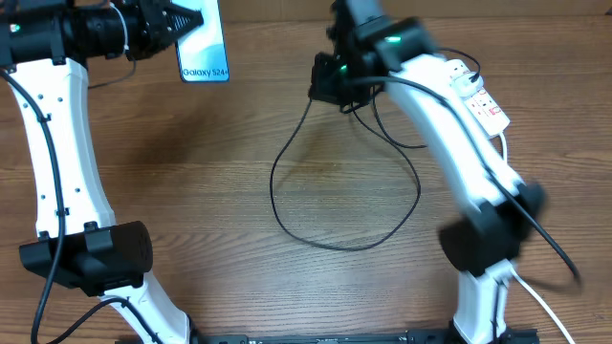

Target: Plug charger to phone and switch on socket

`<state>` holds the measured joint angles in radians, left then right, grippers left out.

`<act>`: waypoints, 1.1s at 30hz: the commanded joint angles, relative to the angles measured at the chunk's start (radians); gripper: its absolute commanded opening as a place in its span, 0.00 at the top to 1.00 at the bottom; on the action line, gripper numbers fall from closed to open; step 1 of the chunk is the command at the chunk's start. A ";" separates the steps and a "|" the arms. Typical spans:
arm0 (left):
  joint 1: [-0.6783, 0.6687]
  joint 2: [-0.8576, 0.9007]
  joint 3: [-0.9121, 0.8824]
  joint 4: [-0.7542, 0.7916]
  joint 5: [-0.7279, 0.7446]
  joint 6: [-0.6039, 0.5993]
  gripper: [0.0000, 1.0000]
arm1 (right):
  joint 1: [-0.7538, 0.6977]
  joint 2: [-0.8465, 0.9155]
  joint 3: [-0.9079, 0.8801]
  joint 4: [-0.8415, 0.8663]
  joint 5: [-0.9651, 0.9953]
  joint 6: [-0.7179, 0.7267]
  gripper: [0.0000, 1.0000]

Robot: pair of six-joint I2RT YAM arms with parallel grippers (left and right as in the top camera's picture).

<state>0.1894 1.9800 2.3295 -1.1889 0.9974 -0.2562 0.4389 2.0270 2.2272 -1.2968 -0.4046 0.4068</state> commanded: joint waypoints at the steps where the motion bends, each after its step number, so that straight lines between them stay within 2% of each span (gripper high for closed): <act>1: 0.015 -0.005 0.007 0.066 0.229 -0.075 0.96 | 0.009 -0.108 0.014 -0.029 -0.259 -0.248 0.96; 7: 0.012 -0.005 0.007 0.169 0.417 -0.145 0.96 | 0.069 -0.164 0.014 -0.103 -0.386 -0.400 0.96; 13: 0.009 -0.005 0.007 0.173 0.496 -0.142 0.96 | 0.174 -0.164 -0.007 -0.084 -0.446 -0.536 0.96; 19: -0.006 -0.005 0.007 0.168 0.585 -0.109 0.96 | 0.221 -0.164 -0.007 -0.011 -0.446 -0.507 0.96; 25: -0.025 -0.005 0.007 0.122 0.585 -0.071 0.96 | 0.175 -0.164 -0.007 0.066 -0.446 -0.381 0.96; 33: -0.050 -0.005 0.007 0.100 0.585 -0.073 0.96 | 0.148 -0.164 -0.010 0.164 -0.473 -0.301 0.96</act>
<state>0.1505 1.9800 2.3295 -1.0882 1.5341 -0.3561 0.5838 1.8679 2.2192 -1.1587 -0.8505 0.0521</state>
